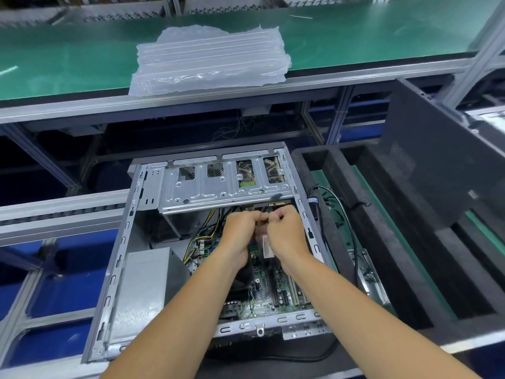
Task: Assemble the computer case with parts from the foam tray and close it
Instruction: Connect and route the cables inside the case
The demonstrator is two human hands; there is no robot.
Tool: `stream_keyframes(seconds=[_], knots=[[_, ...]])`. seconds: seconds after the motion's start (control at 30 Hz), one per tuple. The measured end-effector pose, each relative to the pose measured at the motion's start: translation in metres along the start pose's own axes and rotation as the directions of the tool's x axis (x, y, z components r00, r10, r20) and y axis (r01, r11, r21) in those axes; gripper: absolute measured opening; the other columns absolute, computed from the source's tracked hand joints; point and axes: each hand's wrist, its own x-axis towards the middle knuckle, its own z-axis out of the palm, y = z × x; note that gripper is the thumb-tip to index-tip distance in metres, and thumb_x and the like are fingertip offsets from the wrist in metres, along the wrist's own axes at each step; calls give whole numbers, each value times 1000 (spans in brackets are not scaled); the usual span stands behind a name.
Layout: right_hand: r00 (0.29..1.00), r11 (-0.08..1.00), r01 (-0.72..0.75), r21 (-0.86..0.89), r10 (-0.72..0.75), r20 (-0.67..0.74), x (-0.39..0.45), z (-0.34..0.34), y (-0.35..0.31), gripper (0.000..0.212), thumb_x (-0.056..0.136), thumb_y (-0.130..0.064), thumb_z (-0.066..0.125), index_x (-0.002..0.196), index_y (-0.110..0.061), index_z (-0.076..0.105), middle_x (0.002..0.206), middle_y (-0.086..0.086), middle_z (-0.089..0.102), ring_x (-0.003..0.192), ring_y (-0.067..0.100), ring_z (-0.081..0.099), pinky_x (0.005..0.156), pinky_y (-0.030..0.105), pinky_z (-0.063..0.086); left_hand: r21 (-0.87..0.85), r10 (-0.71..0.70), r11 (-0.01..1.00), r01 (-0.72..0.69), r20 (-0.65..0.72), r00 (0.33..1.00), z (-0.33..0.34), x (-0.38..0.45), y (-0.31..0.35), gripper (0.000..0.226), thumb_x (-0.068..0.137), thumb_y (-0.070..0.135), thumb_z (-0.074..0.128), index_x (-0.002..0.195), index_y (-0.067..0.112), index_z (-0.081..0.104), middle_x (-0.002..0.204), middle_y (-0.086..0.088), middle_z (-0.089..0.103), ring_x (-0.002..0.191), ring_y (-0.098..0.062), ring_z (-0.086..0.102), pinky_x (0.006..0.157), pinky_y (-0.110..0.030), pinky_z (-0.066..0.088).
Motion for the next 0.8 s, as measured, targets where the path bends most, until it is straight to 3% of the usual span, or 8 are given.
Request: stream_keyframes(seconds=[0.13,0.33,0.43,0.5,0.57,0.63,0.7,0.8], knots=[[988,970,146,-194,-154,-24,-8,0,0,12,97,-6,51,88,-12,47,89,12,61,83,32,64,71,49,56,153,83,985,-76,-38,996,-7,2,2,11,78,5,67,72,-4,68,64,-12,60,55,-20,52,50,-25,44],[960,938,203,-279,-247,-132,-10,-3,1,21,94,-5,57,76,-13,50,69,-2,52,64,17,49,53,28,36,-121,-65,990,65,1,998,-16,-9,12,35,92,31,53,83,1,70,79,-13,74,70,-22,69,65,-29,56],[968,957,191,-217,-220,-119,-9,-4,0,18,92,-3,63,76,-10,58,69,-6,55,63,9,52,51,21,36,-257,86,957,-135,-195,977,-26,-12,21,48,93,38,43,78,0,68,76,-14,73,64,-21,66,55,-27,52],[970,965,182,-188,-207,-125,-9,-3,0,12,90,-3,66,79,-6,63,69,-8,57,64,6,53,51,17,36,70,455,879,-472,-422,784,-29,-14,22,41,88,33,46,64,4,61,59,-8,63,52,-15,54,48,-25,42],[970,971,172,-165,-197,-142,-8,-3,1,11,88,-6,70,81,-9,62,70,-6,60,65,5,55,52,15,36,430,728,683,-590,-329,602,-26,-16,18,32,81,25,49,52,12,48,46,3,45,44,-7,35,45,-21,29],[970,974,164,-158,-188,-153,-7,-4,0,17,88,-10,71,87,-16,56,74,0,63,67,11,57,52,16,37,553,655,677,-487,-150,740,-17,-14,11,30,77,21,53,49,14,51,44,6,45,44,-5,33,45,-20,28],[967,969,180,-168,-206,-152,-7,-3,0,19,89,-10,68,83,-18,53,71,3,63,64,15,58,50,17,38,537,400,776,-331,-14,916,-11,-9,8,24,80,17,57,60,5,64,57,-6,58,55,-13,46,56,-25,37],[972,976,158,-151,-180,-149,-7,-2,1,32,92,-6,58,62,-9,51,55,6,55,52,21,53,48,18,42,298,203,929,-220,88,975,-11,-4,6,18,82,8,61,73,-5,68,67,-15,64,60,-19,56,56,-29,46]])
